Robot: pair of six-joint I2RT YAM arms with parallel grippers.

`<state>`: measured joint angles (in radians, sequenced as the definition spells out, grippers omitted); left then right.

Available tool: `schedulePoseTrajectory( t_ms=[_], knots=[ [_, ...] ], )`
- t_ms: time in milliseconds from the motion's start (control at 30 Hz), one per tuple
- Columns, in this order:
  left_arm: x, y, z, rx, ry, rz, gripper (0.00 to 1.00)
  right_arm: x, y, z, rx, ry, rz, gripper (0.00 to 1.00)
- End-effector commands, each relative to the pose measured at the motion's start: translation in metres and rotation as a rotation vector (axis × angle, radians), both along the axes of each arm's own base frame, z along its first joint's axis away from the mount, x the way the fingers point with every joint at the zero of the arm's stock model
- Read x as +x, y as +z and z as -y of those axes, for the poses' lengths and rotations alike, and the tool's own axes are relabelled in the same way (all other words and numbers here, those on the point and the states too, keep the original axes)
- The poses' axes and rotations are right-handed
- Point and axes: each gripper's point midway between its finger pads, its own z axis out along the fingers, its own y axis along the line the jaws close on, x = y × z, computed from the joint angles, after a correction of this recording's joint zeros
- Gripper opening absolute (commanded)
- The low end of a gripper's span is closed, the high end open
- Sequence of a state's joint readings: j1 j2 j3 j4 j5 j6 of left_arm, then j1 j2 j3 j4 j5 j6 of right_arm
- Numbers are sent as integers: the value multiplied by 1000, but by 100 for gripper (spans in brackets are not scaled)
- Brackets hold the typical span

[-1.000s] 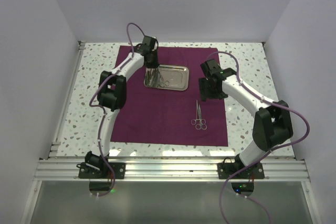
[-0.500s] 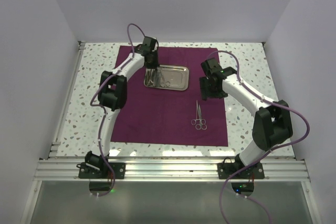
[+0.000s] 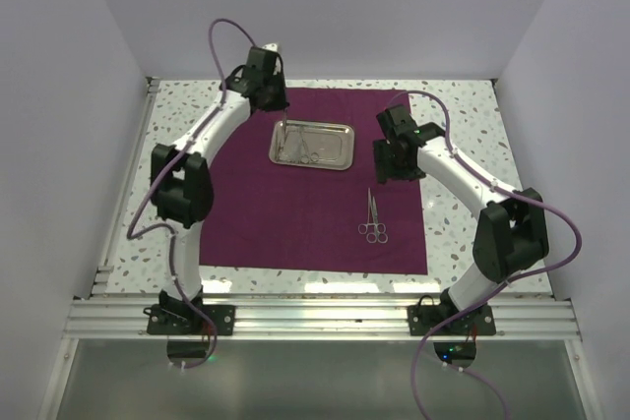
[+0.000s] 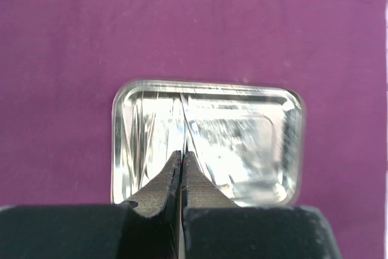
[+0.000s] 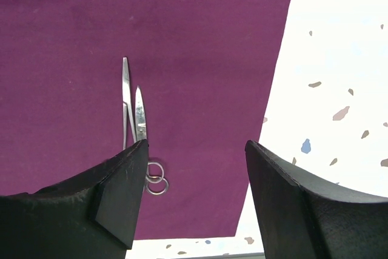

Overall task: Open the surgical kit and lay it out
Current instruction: Pick up the medical item from the container, then place the medical item in the surgical kit.

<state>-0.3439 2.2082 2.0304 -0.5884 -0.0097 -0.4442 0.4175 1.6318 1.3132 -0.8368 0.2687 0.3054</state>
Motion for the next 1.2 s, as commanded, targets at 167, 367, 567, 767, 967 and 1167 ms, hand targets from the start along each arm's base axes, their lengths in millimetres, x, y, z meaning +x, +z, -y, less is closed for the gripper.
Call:
schedulePoseTrajectory(
  t_ms=[167,367,567,767,967,1167],
  knots=[
    [-110,22,-17,-57,10,-9,0,13,15,-12,74,3,57,68],
    [-188,-35,-24,-31,-34,-120,0,11,10,-15,92,9,49,68],
    [-203,-59,-34,22,-23,-136,0,8,6,-17,106,10,41,68],
    [-198,-60,-32,39,-30,-154,39,6,8,-15,98,10,47,68],
    [-170,-34,-27,62,-28,-94,57,4,11,-8,71,5,57,69],
    [-106,-22,-21,103,-30,-42,46,3,15,-4,55,-4,63,69]
  ],
)
